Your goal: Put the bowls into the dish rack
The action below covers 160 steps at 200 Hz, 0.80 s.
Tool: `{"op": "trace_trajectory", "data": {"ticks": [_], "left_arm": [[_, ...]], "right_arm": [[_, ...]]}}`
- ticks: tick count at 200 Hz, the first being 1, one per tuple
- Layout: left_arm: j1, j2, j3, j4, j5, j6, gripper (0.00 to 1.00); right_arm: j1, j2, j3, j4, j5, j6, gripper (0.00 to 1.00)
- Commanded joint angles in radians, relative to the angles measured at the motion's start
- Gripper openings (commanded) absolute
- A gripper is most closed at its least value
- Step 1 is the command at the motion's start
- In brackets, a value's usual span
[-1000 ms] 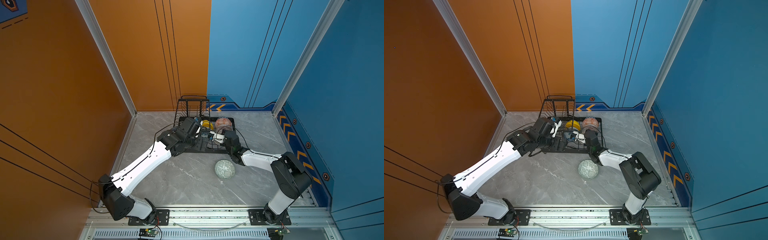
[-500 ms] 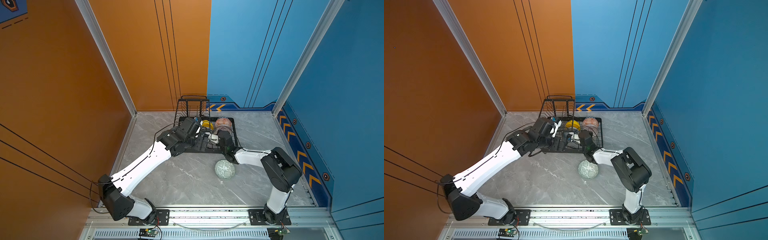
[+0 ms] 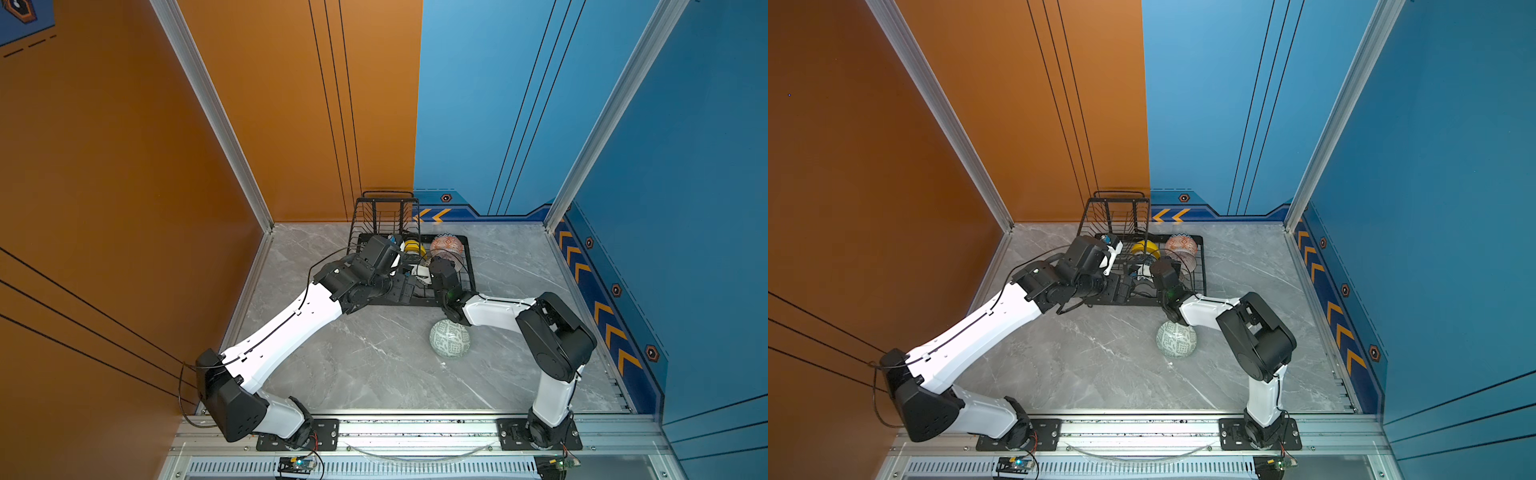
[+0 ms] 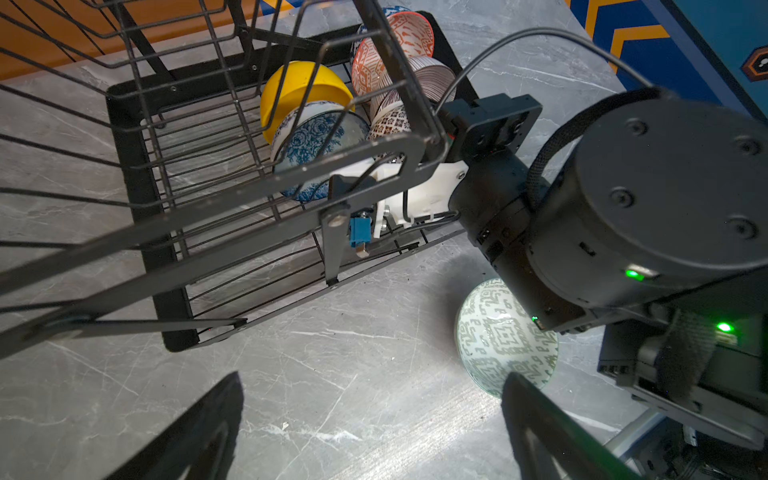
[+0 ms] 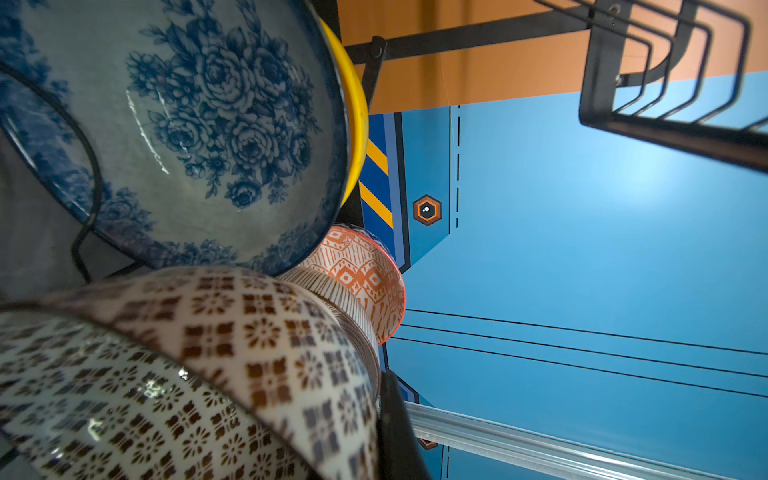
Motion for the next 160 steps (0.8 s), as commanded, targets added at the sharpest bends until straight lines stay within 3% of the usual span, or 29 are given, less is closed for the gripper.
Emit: {"op": "trace_trajectory", "data": {"ticks": [1,111,160], "left_arm": [[0.010,-0.025,-0.009,0.004,0.016,0.001,0.98],[0.004,-0.023,-0.009,0.005,0.019,-0.003,0.98],[0.003,-0.026,-0.009,0.005,0.017,-0.003,0.98]], "right_arm": [[0.015,-0.027,0.031,0.007,0.007,0.008,0.00],[0.032,-0.125,-0.008,-0.072,0.019,0.033,0.00],[0.037,-0.104,0.013,-0.097,0.012,0.064,0.00]]}}
